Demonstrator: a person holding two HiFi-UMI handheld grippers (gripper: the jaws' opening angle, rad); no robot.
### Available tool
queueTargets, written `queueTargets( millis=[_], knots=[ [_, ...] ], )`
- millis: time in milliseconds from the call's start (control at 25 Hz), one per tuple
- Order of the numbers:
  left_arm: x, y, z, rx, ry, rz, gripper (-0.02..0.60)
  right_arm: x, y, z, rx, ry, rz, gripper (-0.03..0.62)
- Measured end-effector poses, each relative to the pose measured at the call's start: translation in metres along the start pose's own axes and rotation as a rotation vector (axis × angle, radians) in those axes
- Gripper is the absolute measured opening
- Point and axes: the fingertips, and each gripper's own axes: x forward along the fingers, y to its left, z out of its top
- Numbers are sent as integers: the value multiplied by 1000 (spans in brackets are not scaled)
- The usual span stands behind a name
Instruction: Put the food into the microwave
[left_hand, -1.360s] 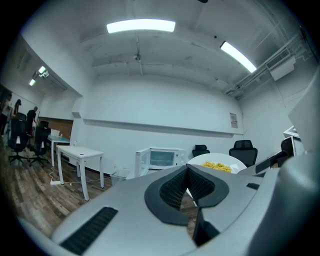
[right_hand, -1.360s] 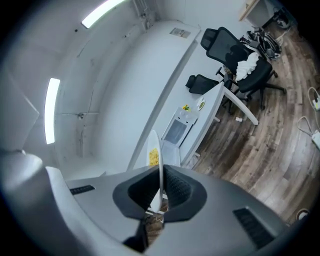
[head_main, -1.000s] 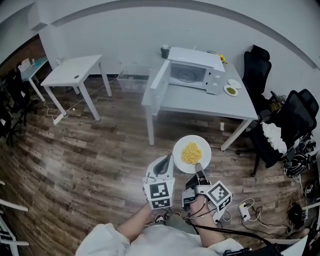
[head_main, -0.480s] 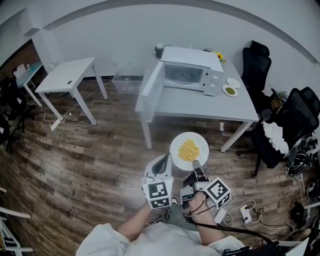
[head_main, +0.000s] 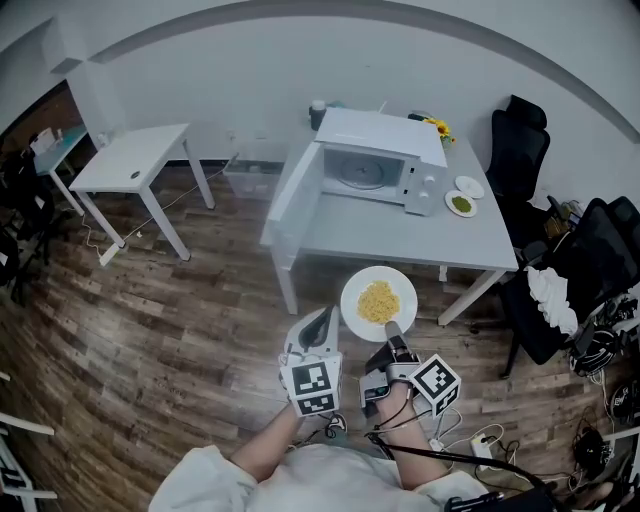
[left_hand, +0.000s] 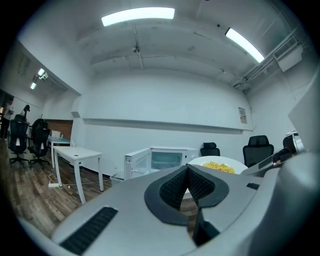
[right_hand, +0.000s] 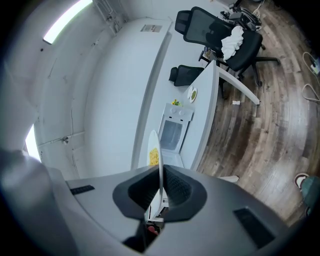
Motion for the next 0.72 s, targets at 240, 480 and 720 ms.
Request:
queueTargets(
  millis=[240, 480, 720],
  knots=[
    [40, -6, 4, -1, -1, 27, 0, 36, -1, 25, 2, 23, 8, 26],
    [71, -12, 1, 3, 10, 44, 0, 64, -10, 45, 3, 48, -3, 26],
    [94, -13, -6, 10, 35, 52, 0, 84, -20, 55, 17, 58, -19, 26]
  ],
)
